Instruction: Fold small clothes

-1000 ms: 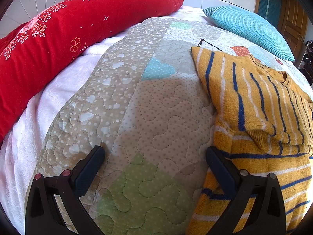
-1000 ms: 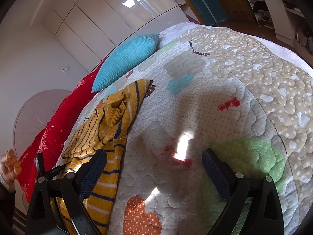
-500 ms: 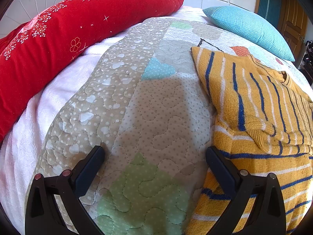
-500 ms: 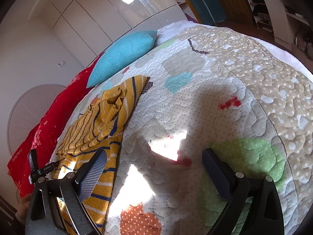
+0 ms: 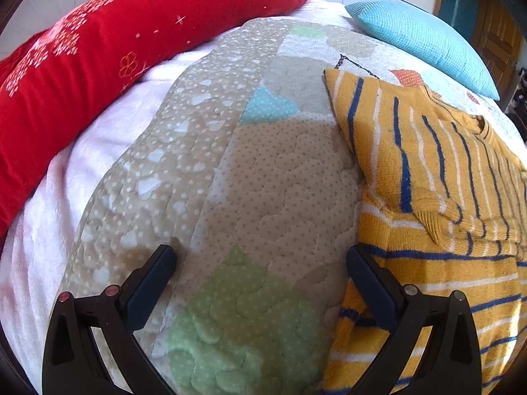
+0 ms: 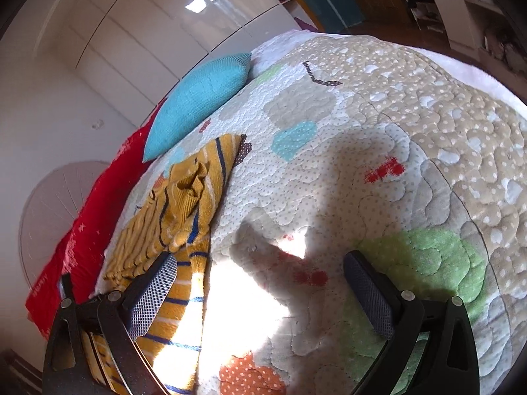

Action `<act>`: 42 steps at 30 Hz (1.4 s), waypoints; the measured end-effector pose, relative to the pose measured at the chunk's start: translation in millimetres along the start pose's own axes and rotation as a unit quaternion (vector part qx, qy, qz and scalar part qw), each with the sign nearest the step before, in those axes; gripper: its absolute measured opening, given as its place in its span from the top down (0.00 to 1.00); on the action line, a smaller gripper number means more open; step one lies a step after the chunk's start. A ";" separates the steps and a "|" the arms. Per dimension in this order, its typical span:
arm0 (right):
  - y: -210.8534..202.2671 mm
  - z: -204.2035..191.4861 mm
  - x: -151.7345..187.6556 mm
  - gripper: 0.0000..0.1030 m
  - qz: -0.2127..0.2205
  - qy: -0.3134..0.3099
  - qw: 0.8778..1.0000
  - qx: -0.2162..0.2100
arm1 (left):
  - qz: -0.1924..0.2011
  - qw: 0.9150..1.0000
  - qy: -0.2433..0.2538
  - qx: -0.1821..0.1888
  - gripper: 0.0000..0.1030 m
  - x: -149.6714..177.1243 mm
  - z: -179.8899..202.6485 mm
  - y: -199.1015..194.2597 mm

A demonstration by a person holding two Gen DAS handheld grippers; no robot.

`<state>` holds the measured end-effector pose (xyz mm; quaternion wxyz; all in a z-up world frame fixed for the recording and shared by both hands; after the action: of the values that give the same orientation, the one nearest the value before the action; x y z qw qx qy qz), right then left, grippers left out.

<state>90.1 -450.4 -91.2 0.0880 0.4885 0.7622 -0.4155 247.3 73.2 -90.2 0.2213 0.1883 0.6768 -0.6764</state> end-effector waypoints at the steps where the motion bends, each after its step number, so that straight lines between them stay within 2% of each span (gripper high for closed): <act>1: 0.7 1.0 -1.8 0.00 -0.007 0.008 1.000 -0.004 | -0.001 1.000 -0.012 0.005 0.00 3.0 -3.5 -8.1; 3: 4.1 -0.3 -2.6 0.00 -0.029 0.003 1.000 0.001 | 0.006 0.999 -0.030 0.020 0.00 11.8 -9.3 -29.3; 5: 5.9 -3.7 -0.4 0.00 -0.044 -0.011 0.999 0.014 | 0.025 0.999 -0.026 0.032 0.00 20.7 -12.9 -55.3; 9: 0.9 -16.6 14.7 0.00 -0.060 -0.057 0.995 0.058 | 0.089 0.996 -0.014 0.014 0.00 35.9 -24.7 -118.0; 14: -24.6 -37.8 56.5 0.00 -0.080 -0.074 0.992 0.059 | 0.195 0.980 -0.019 -0.023 0.00 47.5 -38.1 -204.0; 17: -40.9 -39.6 86.2 0.01 -0.076 -0.095 0.989 0.082 | 0.220 0.975 0.001 -0.026 0.00 61.0 -33.0 -224.3; 18: -46.4 -40.5 93.7 0.01 -0.068 -0.109 0.987 0.093 | 0.214 0.977 0.006 -0.018 0.00 65.2 -29.3 -223.4; 20: -54.9 -43.4 105.8 0.01 -0.049 -0.133 0.984 0.112 | 0.168 0.986 0.013 -0.007 0.00 75.4 -23.5 -213.0; 22: -58.9 -43.7 113.7 0.00 -0.037 -0.134 0.982 0.127 | 0.131 0.991 -0.011 0.019 0.00 88.9 -23.3 -202.5; 24: -60.9 -46.0 117.4 0.00 -0.032 -0.135 0.981 0.136 | 0.100 0.993 -0.048 0.050 0.00 102.5 -26.5 -192.1; 26: -62.2 -45.1 117.7 0.00 -0.029 -0.128 0.982 0.137 | 0.081 0.993 -0.072 0.052 0.00 118.3 -30.4 -182.6; 30: -64.3 -43.3 115.8 0.00 -0.006 -0.120 0.984 0.133 | 0.059 0.994 -0.073 0.050 0.00 139.3 -37.8 -162.3; 33: -60.4 -49.3 122.6 0.00 0.011 -0.157 0.975 0.156 | 0.014 0.995 -0.079 0.061 0.00 159.0 -39.8 -136.6; 36: -54.0 -53.8 129.5 0.00 0.013 -0.204 0.960 0.193 | 0.019 0.998 -0.045 0.035 0.00 164.1 -34.3 -131.1; 39: -52.6 -52.8 129.6 0.00 0.016 -0.204 0.957 0.204 | 0.024 0.999 -0.036 0.010 0.00 166.9 -31.3 -130.1; 42: -50.6 -52.1 129.4 0.00 0.007 -0.204 0.955 0.214 | 0.028 0.999 -0.032 0.003 0.00 167.4 -30.7 -129.6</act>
<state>-2.7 -335.0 -100.1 0.1376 0.4065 0.6175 -0.6592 34.9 94.5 -75.5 0.2608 0.1861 0.6620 -0.6776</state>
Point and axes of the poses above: each gripper's, at about its wrist camera, not at the fingertips, and y roughly the way its jaws point, z to its right, x to its underside, the point moved 8 cm from there along y, roughly the way its jaws point, and after that the axes turned 5 degrees about z, right-handed, at the moved point
